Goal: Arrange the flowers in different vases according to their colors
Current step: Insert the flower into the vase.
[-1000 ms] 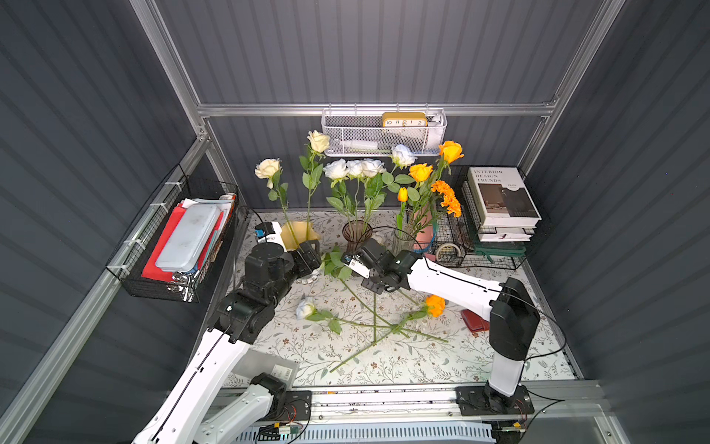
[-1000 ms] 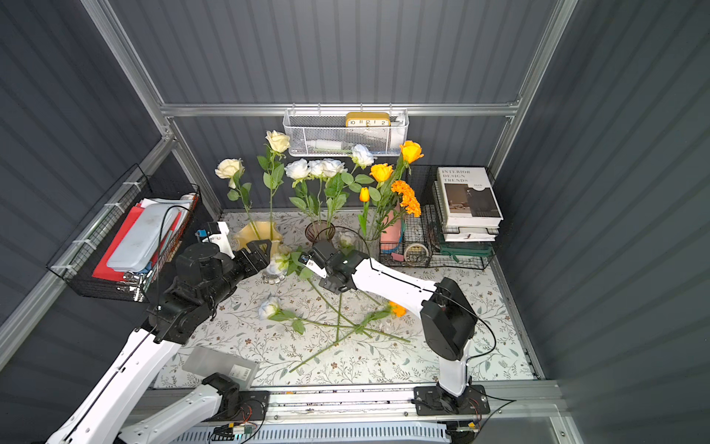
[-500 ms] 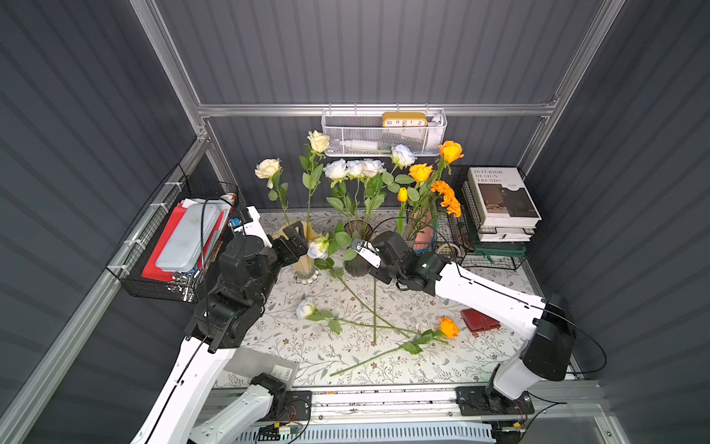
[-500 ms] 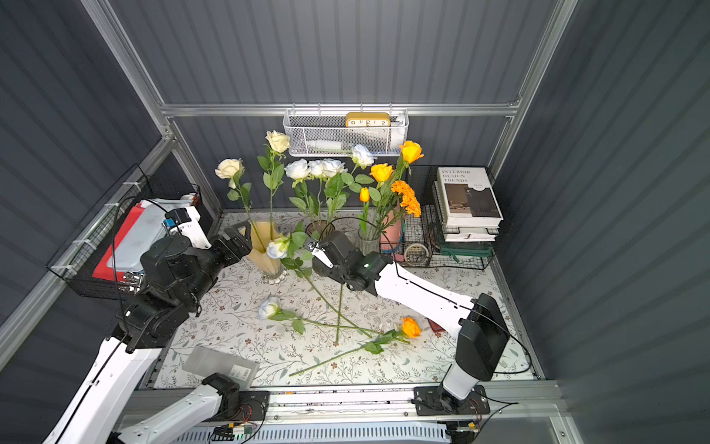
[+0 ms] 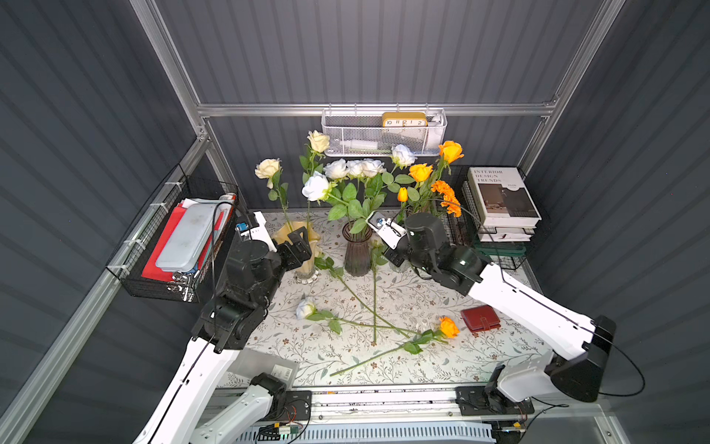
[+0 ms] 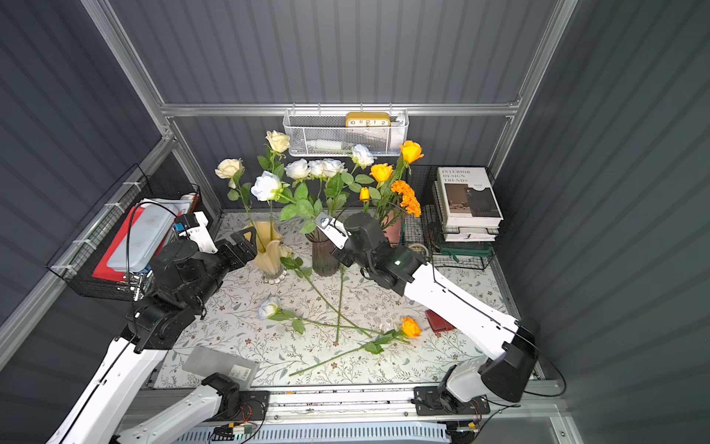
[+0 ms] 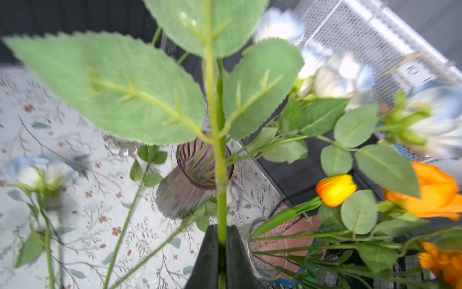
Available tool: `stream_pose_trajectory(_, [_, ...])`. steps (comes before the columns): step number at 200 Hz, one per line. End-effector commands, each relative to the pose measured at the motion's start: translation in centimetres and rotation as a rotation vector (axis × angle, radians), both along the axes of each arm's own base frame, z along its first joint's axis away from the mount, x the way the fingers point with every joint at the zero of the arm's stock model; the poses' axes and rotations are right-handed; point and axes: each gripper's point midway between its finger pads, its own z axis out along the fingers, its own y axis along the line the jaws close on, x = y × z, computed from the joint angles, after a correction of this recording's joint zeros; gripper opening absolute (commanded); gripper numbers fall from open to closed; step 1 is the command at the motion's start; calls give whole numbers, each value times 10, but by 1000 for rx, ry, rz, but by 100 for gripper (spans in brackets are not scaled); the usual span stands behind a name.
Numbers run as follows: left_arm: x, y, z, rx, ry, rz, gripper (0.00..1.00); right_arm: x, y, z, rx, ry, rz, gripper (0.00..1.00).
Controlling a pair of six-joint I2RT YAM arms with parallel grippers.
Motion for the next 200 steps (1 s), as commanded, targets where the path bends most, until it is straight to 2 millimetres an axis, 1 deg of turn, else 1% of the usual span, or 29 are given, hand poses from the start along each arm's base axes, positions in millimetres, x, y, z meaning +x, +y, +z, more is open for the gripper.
stream_pose_trajectory(1, [-2,-2,10,4,-51,-25,92,-14,4,73,256,-94,51,0])
stream_pose_trajectory(11, [-1,-2,8,4,-47,-24,92,-9,-1,102,344,-167,14,0])
stream_pose_trajectory(27, [1,-5,3,8,-41,-31,92,7,-15,136,492,-248,-55,0])
stream_pose_trajectory(28, [1,-5,3,7,-41,-31,92,8,-17,141,510,-257,-57,0])
stream_pose_trajectory(36, [2,-5,1,6,-42,-31,92,20,-25,154,591,-266,-82,0])
stream_pose_trajectory(39, [2,-5,0,6,-42,-33,92,25,-27,156,615,-261,-93,0])
stream_pose_trajectory(40, [2,-5,0,6,-44,-32,92,26,-28,160,630,-267,-94,0])
stream_pose_trajectory(43, [2,-5,-1,7,-45,-32,92,32,-30,161,650,-264,-102,0])
stream_pose_trajectory(44, [2,-5,-1,7,-45,-33,92,32,-31,165,664,-271,-102,0])
stream_pose_trajectory(47, [2,-5,-2,8,-45,-32,92,37,-32,166,681,-268,-104,0])
stream_pose_trajectory(50, [2,-5,-2,9,-47,-32,92,41,-33,172,705,-278,-102,0])
stream_pose_trajectory(51, [2,-5,-2,9,-48,-31,92,43,-33,171,706,-273,-104,0])
stream_pose_trajectory(60, [2,-5,-6,11,-50,-31,92,57,-34,179,760,-285,-118,0])
stream_pose_trajectory(63, [3,-5,-7,13,-49,-29,92,63,-32,178,770,-278,-116,0])
stream_pose_trajectory(68, [3,-5,-10,15,-49,-32,92,68,-29,183,791,-277,-103,0])
stream_pose_trajectory(82, [5,-6,-18,24,-42,-31,92,86,-12,182,821,-246,-63,0])
stream_pose_trajectory(94, [6,-6,-25,26,-34,-26,92,100,4,178,826,-225,-38,0])
stream_pose_trajectory(104, [6,-3,-31,18,-28,-10,92,111,17,169,823,-206,-26,0])
stream_pose_trajectory(118, [4,-1,-35,3,-44,-1,92,131,30,151,808,-183,-33,0])
stream_pose_trajectory(120, [4,0,-35,2,-48,-2,92,134,32,145,804,-173,-33,0])
stream_pose_trajectory(145, [3,0,-44,8,-45,0,93,164,47,107,806,-103,-38,0])
stream_pose_trajectory(161, [4,0,-51,18,-26,2,93,174,56,80,790,-66,-43,0])
stream_pose_trajectory(178, [3,0,-56,20,-20,1,93,182,59,51,762,-41,-65,0])
stream_pose_trajectory(190, [2,1,-59,21,-18,3,93,184,58,37,741,-30,-79,0])
stream_pose_trajectory(200, [1,2,-60,23,-16,5,93,182,57,29,730,-20,-79,0])
